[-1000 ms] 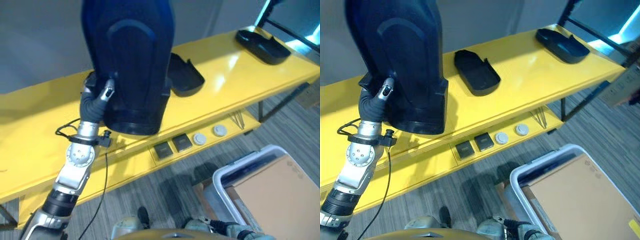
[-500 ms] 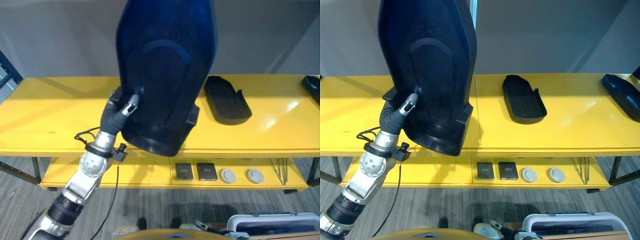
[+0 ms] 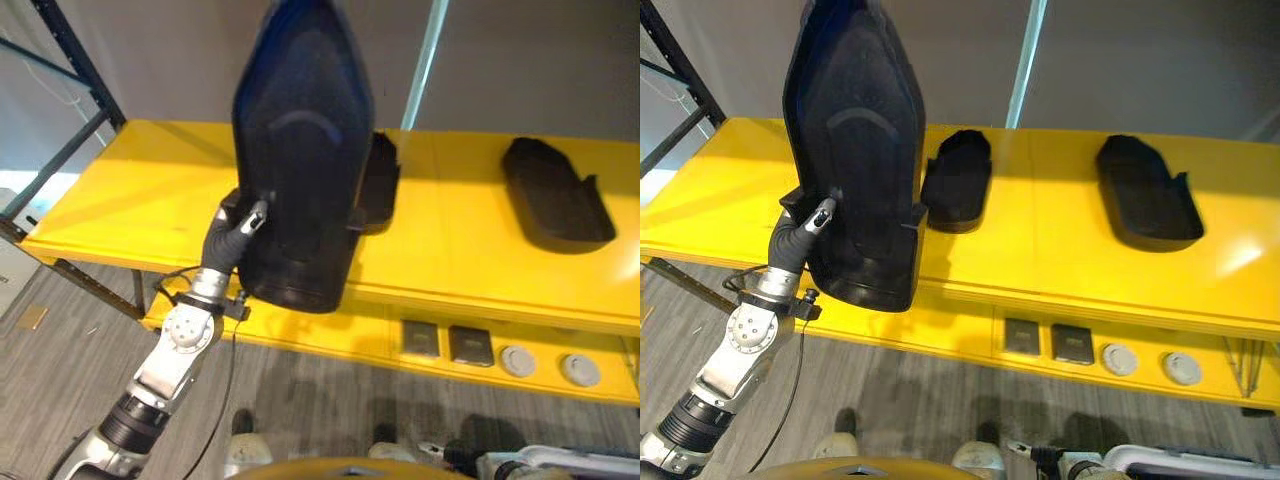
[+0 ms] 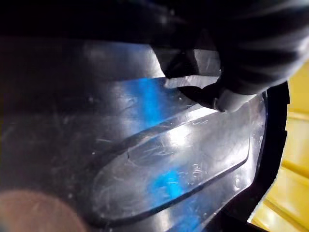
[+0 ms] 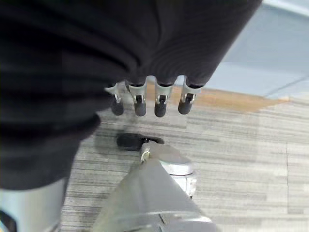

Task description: Move parts from the plastic box to the shelf.

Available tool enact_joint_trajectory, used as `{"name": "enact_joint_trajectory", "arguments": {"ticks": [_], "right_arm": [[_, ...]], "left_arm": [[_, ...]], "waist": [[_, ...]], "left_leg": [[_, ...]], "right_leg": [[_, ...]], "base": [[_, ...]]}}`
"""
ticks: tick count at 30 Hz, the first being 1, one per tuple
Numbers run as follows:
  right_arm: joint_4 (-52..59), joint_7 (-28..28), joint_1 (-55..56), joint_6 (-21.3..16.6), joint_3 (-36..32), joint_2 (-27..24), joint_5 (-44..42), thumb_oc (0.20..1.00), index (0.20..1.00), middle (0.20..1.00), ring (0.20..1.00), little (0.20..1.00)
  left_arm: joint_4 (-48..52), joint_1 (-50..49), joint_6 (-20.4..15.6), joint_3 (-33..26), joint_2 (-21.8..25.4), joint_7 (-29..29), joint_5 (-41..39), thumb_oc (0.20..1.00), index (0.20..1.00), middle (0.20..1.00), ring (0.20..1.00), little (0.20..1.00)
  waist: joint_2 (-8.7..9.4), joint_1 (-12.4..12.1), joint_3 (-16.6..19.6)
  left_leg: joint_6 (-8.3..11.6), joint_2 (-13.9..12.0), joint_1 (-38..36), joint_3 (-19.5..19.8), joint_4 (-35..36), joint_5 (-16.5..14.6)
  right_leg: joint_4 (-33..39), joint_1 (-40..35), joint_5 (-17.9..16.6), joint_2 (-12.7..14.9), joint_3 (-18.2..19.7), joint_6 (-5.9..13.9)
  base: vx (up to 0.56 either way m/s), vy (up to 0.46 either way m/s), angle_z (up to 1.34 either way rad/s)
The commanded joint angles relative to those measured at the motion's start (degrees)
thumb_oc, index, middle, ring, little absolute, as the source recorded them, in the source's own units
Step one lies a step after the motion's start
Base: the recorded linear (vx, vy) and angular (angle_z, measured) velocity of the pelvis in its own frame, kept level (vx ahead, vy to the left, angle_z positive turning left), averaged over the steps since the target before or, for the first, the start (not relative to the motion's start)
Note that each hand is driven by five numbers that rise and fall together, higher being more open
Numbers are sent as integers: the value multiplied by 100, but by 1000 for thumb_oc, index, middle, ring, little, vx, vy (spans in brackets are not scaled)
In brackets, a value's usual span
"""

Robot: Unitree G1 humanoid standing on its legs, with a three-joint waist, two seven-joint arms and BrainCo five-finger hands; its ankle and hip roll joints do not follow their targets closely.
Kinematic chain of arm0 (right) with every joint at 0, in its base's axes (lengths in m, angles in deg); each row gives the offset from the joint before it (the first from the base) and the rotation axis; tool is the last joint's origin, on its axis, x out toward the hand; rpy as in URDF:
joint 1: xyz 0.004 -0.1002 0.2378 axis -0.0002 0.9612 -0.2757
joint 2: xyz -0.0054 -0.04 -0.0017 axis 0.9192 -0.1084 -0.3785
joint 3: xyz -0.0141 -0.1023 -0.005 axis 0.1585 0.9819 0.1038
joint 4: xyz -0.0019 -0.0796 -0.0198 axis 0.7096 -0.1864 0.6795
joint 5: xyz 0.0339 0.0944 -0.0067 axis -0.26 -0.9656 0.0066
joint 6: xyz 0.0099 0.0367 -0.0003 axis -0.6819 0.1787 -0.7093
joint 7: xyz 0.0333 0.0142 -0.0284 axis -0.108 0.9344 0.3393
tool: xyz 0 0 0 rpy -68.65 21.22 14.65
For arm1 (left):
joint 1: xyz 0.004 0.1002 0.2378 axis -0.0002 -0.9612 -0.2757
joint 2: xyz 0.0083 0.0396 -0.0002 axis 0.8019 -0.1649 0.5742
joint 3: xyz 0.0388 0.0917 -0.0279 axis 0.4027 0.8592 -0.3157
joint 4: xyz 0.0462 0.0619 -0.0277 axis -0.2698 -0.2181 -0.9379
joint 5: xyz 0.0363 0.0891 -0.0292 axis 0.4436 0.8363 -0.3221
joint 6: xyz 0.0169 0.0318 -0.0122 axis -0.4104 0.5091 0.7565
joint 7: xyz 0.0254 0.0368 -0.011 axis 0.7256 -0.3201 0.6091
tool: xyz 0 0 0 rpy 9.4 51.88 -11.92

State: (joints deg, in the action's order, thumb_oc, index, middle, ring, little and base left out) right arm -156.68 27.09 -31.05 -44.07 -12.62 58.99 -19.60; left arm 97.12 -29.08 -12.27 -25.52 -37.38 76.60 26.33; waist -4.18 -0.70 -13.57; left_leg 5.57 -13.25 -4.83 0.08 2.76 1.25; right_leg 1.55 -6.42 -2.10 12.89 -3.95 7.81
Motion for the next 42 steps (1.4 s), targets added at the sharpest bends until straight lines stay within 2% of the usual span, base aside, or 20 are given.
{"name": "enact_joint_trajectory", "arguments": {"ticks": [1, 3, 4, 7, 9, 11, 14, 15, 20, 22, 23, 25, 26, 28, 29, 30, 32, 35, 36, 42], "right_arm": [[-311, -712, -130, 8, 186, 322, 499, 1000, 1000, 1000, 1000, 1000], [-280, -1396, 40, 11, 124, 432, 110, 1000, 1000, 1000, 1000, 1000], [-273, -1454, 51, 26, 110, 446, 36, 1000, 1000, 1000, 1000, 1000], [-294, -1744, 120, -34, -85, 603, 224, 1000, 1000, 1000, 1000, 1000], [-341, -1643, 134, -58, -82, 678, 344, 1000, 1000, 1000, 1000, 1000], [-306, -1649, 288, -315, -57, 725, 228, 1000, 1000, 1000, 1000, 1000], [-299, -1492, 367, -241, -45, 713, 134, 1000, 1000, 1000, 1000, 1000], [-371, -1279, 475, -232, -66, 705, 98, 1000, 1000, 1000, 1000, 1000], [-332, -954, 513, -143, 130, 762, 333, 1000, 1000, 1000, 1000, 1000], [-267, -740, 505, -7, 154, 725, 416, 1000, 1000, 1000, 1000, 1000], [-261, -771, 505, -13, 160, 692, 338, 1000, 1000, 1000, 1000, 1000], [-272, -858, 502, -138, 154, 644, 52, 1000, 1000, 1000, 1000, 1000], [-276, -824, 458, -206, 96, 561, -189, 1000, 1000, 1000, 1000, 1000], [-223, -667, 373, -83, 11, 454, -86, 1000, 1000, 1000, 1000, 1000], [-175, -505, 294, 71, 60, 331, 151, 1000, 1000, 1000, 1000, 1000], [-170, -492, 277, 129, 49, 298, 211, 1000, 1000, 1000, 1000, 1000], [-135, -462, 311, 161, 39, 244, 293, 1000, 1000, 1000, 1000, 1000], [-108, -283, 539, 260, 10, 281, 376, 1000, 1000, 1000, 1000, 1000], [-100, -283, 672, 295, 54, 363, 455, 1000, 1000, 1000, 1000, 1000], [-40, -201, 999, 195, 69, 429, 792, 1000, 1000, 1000, 1000, 1000]], "left_arm": [[622, 67, -619, -379, 199, 137, -181, 200, 200, 200, 200, 200], [474, 401, -521, -190, 238, 125, -118, 200, 200, 200, 200, 200], [462, 433, -510, -167, 242, 131, -115, 200, 200, 200, 200, 200], [470, 687, -288, -133, 347, 309, 51, 200, 200, 200, 200, 200], [458, 761, -155, -235, 480, 410, 10, 200, 200, 200, 200, 200], [418, 774, -185, -280, 540, 482, -176, 200, 200, 200, 200, 200], [460, 718, -197, -291, 491, 502, -230, 200, 200, 200, 200, 200], [463, 607, -260, -313, 387, 538, -170, 200, 200, 200, 200, 200], [366, 497, -210, -498, 277, 718, 146, 200, 200, 200, 200, 200], [242, 368, -196, -612, 251, 837, 155, 200, 200, 200, 200, 200], [172, 347, -181, -652, 246, 793, 197, 200, 200, 200, 200, 200], [88, 351, -102, -697, 237, 702, 170, 200, 200, 200, 200, 200], [-1, 346, -16, -741, 228, 657, 182, 200, 200, 200, 200, 200], [-146, 290, 84, -817, 242, 635, 322, 200, 200, 200, 200, 200], [-380, 257, 209, -871, 319, 823, 284, 200, 200, 200, 200, 200], [-546, 326, 312, -940, 393, 860, 225, 200, 200, 200, 200, 200], [-682, 434, 490, -990, 423, 831, 141, 200, 200, 200, 200, 200], [-1015, 663, 813, -988, 535, 707, -121, 200, 200, 200, 200, 200], [-1207, 859, 718, -1039, 594, 593, -557, 200, 200, 200, 200, 200], [-1720, 1361, 1031, -1437, 626, 839, -758, 200, 200, 200, 200, 200]], "waist": [[144, -53, 137], [134, 40, 112], [137, 38, 111], [121, -19, 88], [81, -12, 101], [89, 159, 174], [163, 208, 230], [249, 237, 233], [326, 206, 269], [395, 160, 210], [437, 105, 141], [437, 63, 76], [436, 61, 45], [386, 124, 89], [300, 135, 129], [303, 143, 123], [268, 206, 153], [148, 340, 123], [116, 416, 105], [93, 650, 32]], "left_leg": [[152, -41, 226, -171, -260, -10], [-66, 284, 193, -287, -407, -284], [-88, 324, 205, -283, -427, -304], [-273, 629, 227, -413, -449, -448], [-392, 729, 101, -574, -256, -429], [-593, 1021, 12, -409, -65, -515], [-670, 1293, -28, -307, 1, -560], [-718, 1549, -99, -225, 41, -616], [-804, 1791, -38, -224, -139, -755], [-761, 1981, 451, -324, -1431, -1032], [-689, 2010, 722, -294, -2008, -938], [-578, 1906, 1080, -292, -2512, -808], [-488, 1685, 1228, -427, -2526, -693], [-376, 1326, 1078, -661, -1917, -547], [-207, 1004, 1005, -361, -1057, 2], [-250, 1006, 988, -298, -896, -82], [-255, 961, 780, -545, -504, -185], [-237, 936, 458, -569, -39, -124], [-255, 941, 267, -578, 164, -133], [-254, 880, 223, -703, 224, -261]], "right_leg": [[-633, -94, 805, -164, -162, -198], [-859, 99, 531, 218, -190, 43], [-873, 120, 498, 252, -181, 51], [-1089, 360, -101, 786, -508, 88], [-1283, 466, -53, 638, -630, 81], [-1128, 499, 589, -375, -471, -118], [-842, 517, 630, -922, -430, -318], [-372, 534, 395, -1245, -381, -384], [-5, 524, 178, -1393, -193, -435], [-121, 435, 329, -1273, -171, -570], [-140, 354, 339, -1207, -149, -627], [-164, 274, 362, -1182, -174, -686], [-167, 180, 406, -1148, -202, -702], [-100, 100, 431, -1137, -194, -665], [29, 17, 436, -1141, 182, -632], [26, -8, 492, -1077, 318, -609], [33, 59, 509, -967, 167, -540], [-21, 244, 423, -822, 38, -411], [27, 312, 318, -755, 43, -305], [172, 410, 212, -523, 61, -148]], "base": [[77, 518, -66], [65, 546, -57], [34, 500, -27], [3, 370, -6], [31, 410, -55], [80, 273, -49], [86, 141, 11], [110, 88, 31], [91, -26, 13], [90, 56, 9], [77, 70, 15], [61, 80, 23], [119, 167, 34], [225, 351, 17], [279, 495, -3], [246, 473, -14], [98, 225, -48], [103, 146, -56], [122, 97, -28], [44, 21, -11]]}}
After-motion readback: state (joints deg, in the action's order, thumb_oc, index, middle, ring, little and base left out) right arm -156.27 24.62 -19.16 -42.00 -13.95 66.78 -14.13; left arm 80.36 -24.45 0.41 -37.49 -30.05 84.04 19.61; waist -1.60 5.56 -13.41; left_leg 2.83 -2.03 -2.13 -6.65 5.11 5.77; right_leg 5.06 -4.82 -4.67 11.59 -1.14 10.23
